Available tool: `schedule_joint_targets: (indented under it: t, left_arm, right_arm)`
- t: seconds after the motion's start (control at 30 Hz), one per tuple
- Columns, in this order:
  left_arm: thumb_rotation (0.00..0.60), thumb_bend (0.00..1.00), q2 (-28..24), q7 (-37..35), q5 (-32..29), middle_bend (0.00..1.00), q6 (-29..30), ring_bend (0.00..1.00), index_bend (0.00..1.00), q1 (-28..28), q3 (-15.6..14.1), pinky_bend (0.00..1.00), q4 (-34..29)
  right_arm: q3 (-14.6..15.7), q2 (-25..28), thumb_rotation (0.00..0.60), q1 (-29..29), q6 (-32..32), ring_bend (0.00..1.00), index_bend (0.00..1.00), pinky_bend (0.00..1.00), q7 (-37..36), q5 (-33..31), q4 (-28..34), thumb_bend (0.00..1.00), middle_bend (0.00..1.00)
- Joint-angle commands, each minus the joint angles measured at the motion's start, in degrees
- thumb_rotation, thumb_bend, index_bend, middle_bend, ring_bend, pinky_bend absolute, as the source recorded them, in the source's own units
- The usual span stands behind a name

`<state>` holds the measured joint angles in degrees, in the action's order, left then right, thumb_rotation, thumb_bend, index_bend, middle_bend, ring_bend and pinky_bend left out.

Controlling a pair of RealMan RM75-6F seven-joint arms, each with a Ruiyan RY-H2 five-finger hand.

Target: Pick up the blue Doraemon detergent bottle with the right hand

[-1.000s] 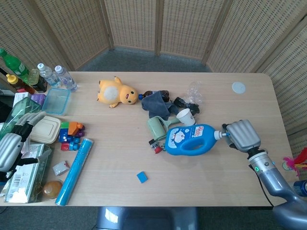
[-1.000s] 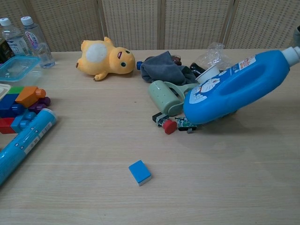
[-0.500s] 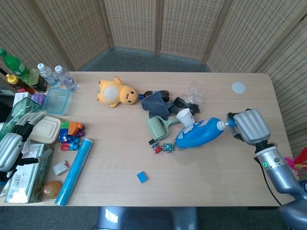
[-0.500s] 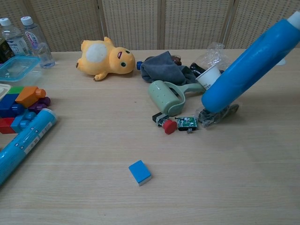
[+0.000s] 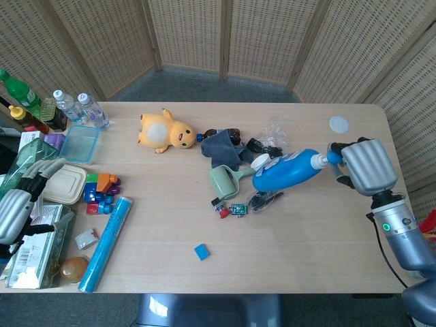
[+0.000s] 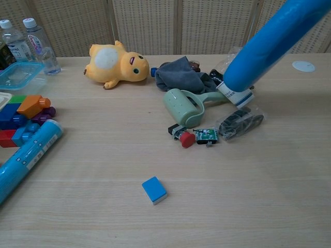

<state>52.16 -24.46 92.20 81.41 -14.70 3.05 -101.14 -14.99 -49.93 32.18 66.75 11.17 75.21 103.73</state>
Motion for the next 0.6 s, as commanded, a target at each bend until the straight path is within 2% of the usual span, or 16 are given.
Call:
schedule_joint_targets:
  t: [0.03,0.33,0.6]
  left_arm:
    - [0.565,0.30,0.0,0.0,0.0,0.00,0.0,0.00,0.00,0.1,-0.1,0.00,0.0]
    - [0.566,0.30,-0.2,0.4,-0.1,0.00,0.7,0.00,0.00,0.6,-0.2,0.00,-0.4]
    - [0.563,0.30,-0.3,0.7,0.1,0.00,1.0,0.00,0.00,0.8,-0.2,0.00,-0.6]
  right_arm:
    - [-0.8,0.7,0.600,0.2,0.5,0.60,0.69,0.62,-0.3,-0.1,0.3,0.55,0.69]
    - [-3.5,2.8,0.600,0.8,1.4,0.60,0.69,0.62,-1.0,-1.6,0.9,0.55,0.68]
    - [-4.3,3.9,0.600,0.5,2.1,0.60,0.68,0.62,-1.7,-2.1,1.3,0.55,0.68]
